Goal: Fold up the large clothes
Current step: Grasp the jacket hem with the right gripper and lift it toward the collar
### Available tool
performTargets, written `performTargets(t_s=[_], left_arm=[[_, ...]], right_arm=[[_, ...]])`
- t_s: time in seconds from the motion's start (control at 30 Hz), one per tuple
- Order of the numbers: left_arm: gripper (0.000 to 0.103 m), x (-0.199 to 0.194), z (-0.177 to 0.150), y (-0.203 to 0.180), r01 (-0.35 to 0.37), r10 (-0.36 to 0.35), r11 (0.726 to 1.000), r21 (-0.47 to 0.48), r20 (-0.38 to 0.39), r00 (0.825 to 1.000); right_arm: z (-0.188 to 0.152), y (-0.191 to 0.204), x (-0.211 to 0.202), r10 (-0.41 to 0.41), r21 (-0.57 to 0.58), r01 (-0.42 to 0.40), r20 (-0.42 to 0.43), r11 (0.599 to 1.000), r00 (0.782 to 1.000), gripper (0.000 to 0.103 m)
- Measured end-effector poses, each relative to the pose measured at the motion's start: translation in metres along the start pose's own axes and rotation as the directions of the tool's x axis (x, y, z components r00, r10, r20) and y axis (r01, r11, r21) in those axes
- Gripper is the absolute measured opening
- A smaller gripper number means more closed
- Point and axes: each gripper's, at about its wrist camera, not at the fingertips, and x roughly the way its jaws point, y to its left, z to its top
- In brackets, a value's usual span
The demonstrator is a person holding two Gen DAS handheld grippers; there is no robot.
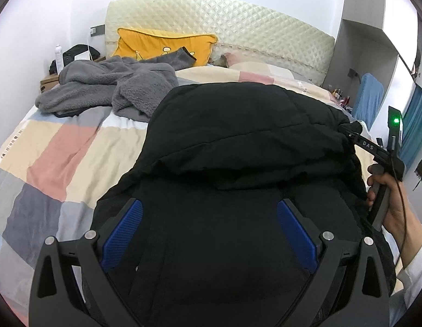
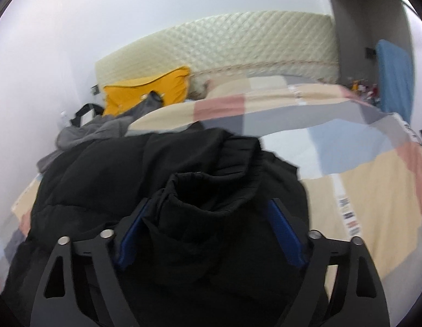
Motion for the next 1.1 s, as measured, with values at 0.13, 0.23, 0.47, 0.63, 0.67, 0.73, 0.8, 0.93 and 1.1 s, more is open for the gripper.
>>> performTargets(t_s=[0.13,0.23,0.47,0.63,0.67,0.73,0.8,0.93,1.1], left_arm=[[0.099,0.009,-0.003,-0.005,-0.001,0.002,1.0,0.011,-0.023,1.0],[0.099,0.009,-0.007,-0.01,-0.013,0.014,0.999,0.042,-0.021,1.0],[0.099,0.0,-0.007,-0.007,-0.011,0.011,1.0,0.021,0.012,1.0],[0.099,-0.001,-0.005,-0.002,-0.014,0.014,1.0,0.004,0.014,1.0],[0.099,-0.002,-0.005,-0.002,-0.016,0.016,1.0,0.006,0.015,1.0],[0.099,-0.004,-0.006,-0.004,-0.029,0.029,0.999,0.023,0.029,0.999],[0.099,-0.007,-0.006,-0.007,-0.041,0.039,0.998,0.041,0.045,0.998],[0.099,-0.008,-0.006,-0.011,-0.055,0.051,0.996,0.067,0.068,0.996],[0.099,-0.003,-0.007,-0.01,-0.063,0.059,0.996,0.07,0.056,0.997]], right_arm=[[-0.005,0.024,0.003,0.012,-0.084,-0.013,-0.009,0.996,1.0,0.041],[-0.003,0.045,-0.008,-0.031,-0.172,0.035,0.025,0.985,0.999,0.023],[0.017,0.054,-0.055,-0.049,-0.191,0.078,0.152,0.979,0.987,0.016],[0.013,0.052,-0.068,-0.086,-0.198,0.12,0.17,0.973,0.982,0.015],[0.012,0.05,-0.066,-0.099,-0.184,0.129,0.16,0.975,0.982,0.015],[0.008,0.042,-0.059,-0.123,-0.149,0.142,0.131,0.979,0.984,0.015],[0.002,0.034,-0.054,-0.146,-0.13,0.161,0.112,0.978,0.983,0.015],[-0.003,0.024,-0.042,-0.165,-0.11,0.173,0.075,0.979,0.983,0.015],[-0.014,0.016,-0.023,-0.197,-0.1,0.198,0.018,0.975,0.98,0.017]])
